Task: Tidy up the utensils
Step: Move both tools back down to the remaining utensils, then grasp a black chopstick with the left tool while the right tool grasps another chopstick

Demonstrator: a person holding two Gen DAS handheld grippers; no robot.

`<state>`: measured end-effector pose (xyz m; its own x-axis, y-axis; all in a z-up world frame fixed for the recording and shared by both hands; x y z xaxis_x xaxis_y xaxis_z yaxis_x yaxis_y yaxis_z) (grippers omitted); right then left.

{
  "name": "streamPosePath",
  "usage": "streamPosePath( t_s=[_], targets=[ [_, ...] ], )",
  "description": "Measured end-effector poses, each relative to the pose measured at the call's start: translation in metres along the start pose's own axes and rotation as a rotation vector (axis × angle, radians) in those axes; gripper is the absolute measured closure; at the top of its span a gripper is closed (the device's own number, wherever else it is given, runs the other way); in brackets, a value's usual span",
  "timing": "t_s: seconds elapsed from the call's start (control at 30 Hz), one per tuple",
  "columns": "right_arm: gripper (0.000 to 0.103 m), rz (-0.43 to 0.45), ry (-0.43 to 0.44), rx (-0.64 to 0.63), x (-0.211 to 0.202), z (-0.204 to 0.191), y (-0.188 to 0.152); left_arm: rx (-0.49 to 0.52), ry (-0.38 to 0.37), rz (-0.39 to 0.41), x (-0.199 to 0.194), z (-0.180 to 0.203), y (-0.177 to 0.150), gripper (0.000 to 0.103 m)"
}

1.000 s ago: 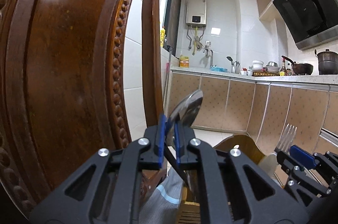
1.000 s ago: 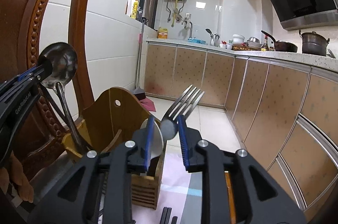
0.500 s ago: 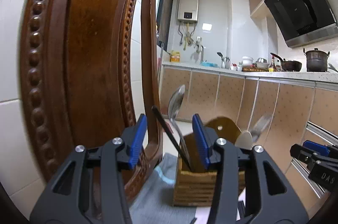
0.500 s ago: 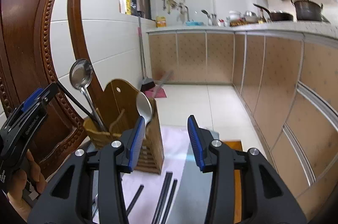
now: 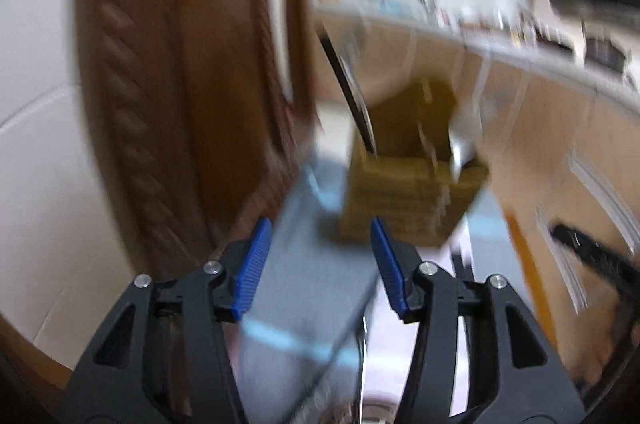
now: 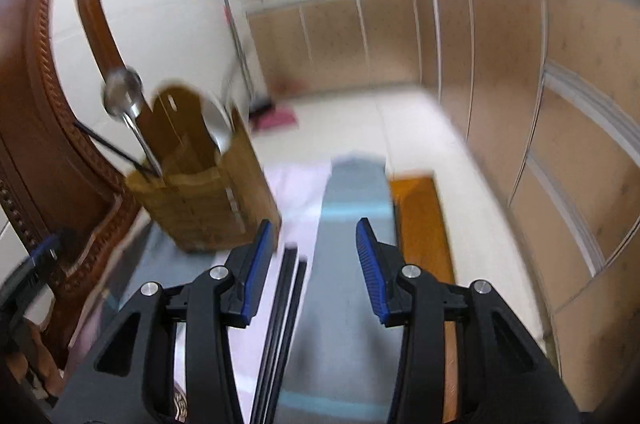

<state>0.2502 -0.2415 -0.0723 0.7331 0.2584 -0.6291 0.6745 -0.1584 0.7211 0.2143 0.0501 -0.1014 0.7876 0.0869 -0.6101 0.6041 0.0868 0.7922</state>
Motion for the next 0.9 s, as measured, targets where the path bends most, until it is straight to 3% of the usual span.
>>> streamPosePath(
  t_s=[0.13, 0.3, 0.53, 0.6, 0.67, 0.9],
  targets=[
    [0.061, -0.219, 0.044, 0.078, 0.050, 0.008, -0.010, 0.214, -0.031, -0.178, 0.035, 0.037, -0.033, 0.056],
    [0.068, -0.374, -0.005, 0.082, 0.097, 0.010, -0.017, 0.250, -0.049, -0.255, 0.051, 0.052, -0.052, 0.059],
    [0.075, -0.447, -0.037, -0.023, 0.123, -0.008, -0.015, 0.209, -0.046, -0.292, 0.062, 0.043, -0.048, 0.059],
    [0.081, -0.467, -0.038, -0.060, 0.124, -0.012, -0.015, 0.199, -0.041, -0.299, 0.064, 0.039, -0.047, 0.058],
    [0.096, -0.491, -0.052, -0.101, 0.123, -0.015, -0.016, 0.193, -0.044, -0.303, 0.064, 0.038, -0.046, 0.058],
    [0.099, -0.513, -0.079, -0.113, 0.100, 0.007, -0.016, 0.188, -0.044, -0.306, 0.064, 0.035, -0.047, 0.055]
  ],
)
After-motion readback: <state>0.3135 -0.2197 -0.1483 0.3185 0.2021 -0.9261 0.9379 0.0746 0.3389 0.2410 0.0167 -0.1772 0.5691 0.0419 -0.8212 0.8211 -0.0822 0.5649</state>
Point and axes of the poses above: each gripper's, at about its wrist camera, not at the fingertips, and x roughly the way its jaws point, z to its right, y to its top, the point moved 4 cm from there along x, roughly the way its jaws point, and after that the axes turned 7 degrees about y, right-handed, at the moved point
